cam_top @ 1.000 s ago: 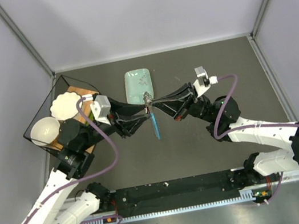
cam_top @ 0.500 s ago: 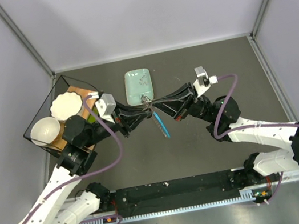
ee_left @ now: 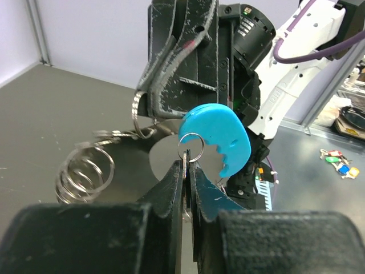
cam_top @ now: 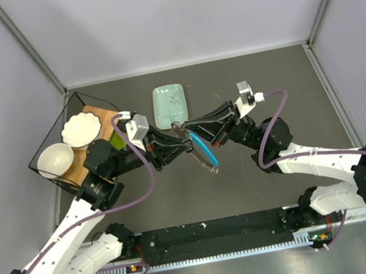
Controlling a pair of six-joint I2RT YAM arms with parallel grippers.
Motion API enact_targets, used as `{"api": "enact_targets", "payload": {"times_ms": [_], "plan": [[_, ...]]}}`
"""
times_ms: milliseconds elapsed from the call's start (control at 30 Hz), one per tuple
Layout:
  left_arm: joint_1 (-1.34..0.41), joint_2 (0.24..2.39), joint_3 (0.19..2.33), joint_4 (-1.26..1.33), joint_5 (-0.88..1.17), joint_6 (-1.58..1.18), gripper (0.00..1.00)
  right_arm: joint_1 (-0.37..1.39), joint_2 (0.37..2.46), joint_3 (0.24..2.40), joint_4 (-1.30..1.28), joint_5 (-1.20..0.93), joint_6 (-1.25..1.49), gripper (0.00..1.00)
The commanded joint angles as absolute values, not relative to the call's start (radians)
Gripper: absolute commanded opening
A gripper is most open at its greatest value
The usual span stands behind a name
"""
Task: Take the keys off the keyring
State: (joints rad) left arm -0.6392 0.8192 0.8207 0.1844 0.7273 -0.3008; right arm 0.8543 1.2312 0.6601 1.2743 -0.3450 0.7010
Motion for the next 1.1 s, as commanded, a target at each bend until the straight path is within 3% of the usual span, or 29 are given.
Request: {"api": "enact_targets", "payload": {"times_ms": [0,500,800,1067], "plan": [[-0.649,0.813,0.804,0.255,0.755,-0.33,0.0,0.845,1.233,0.693,1.609,-0.313,0.693,0.0],[-0.65,0.767,0.766,0.189,0.672,-0.278,0.0,0.822,1.187,0.663,1.559,-0.292,0.661,0.0],[-0.65,0.678,0.68,0.118,0.532,-0.233,0.0,0.795,0.987,0.604,1.168,-0.226,0.474,0.0],[-0.649,0.689,0.67,0.008,0.333,-0.202,0.0,0.753,0.775,0.607,0.455,0.088,0.25,0.0]]}}
